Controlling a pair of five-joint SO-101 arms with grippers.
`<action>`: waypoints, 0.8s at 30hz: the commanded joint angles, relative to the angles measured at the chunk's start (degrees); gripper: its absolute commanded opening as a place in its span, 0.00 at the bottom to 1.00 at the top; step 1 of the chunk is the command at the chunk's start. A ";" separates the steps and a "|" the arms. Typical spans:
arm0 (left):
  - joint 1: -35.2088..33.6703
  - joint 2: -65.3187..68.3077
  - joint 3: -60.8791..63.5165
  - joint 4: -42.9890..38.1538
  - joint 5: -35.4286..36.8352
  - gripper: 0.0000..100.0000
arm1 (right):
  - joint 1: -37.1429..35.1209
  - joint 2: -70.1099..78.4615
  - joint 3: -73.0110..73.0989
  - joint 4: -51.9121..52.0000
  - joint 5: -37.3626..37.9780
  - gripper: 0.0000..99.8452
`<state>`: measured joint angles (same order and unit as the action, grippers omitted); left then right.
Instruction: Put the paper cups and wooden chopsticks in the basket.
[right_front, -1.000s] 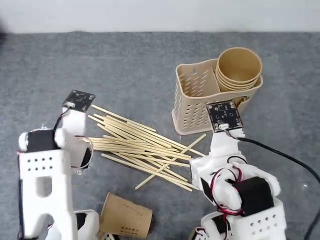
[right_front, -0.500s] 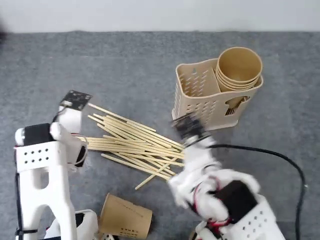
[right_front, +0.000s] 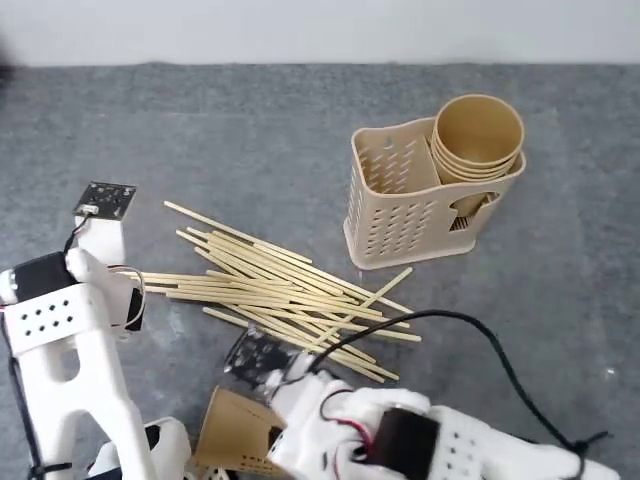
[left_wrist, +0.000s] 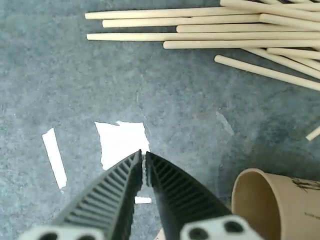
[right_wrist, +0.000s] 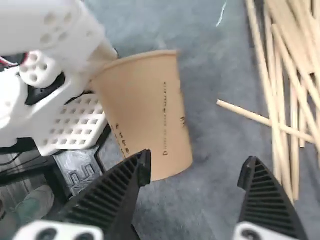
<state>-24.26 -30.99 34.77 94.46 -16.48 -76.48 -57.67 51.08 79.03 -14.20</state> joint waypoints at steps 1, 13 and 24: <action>-0.18 0.09 -3.82 -0.97 -0.26 0.01 | -2.59 7.34 -0.35 -3.12 0.70 0.30; -0.18 0.09 -3.47 -0.97 -0.26 0.01 | -11.47 13.49 -3.43 -6.90 -1.14 0.34; -0.09 0.09 -3.74 -0.97 -0.26 0.01 | -12.00 14.81 -2.29 -8.75 -1.85 0.42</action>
<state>-24.26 -30.99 34.77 94.46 -16.48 -88.88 -44.13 50.81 72.18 -15.52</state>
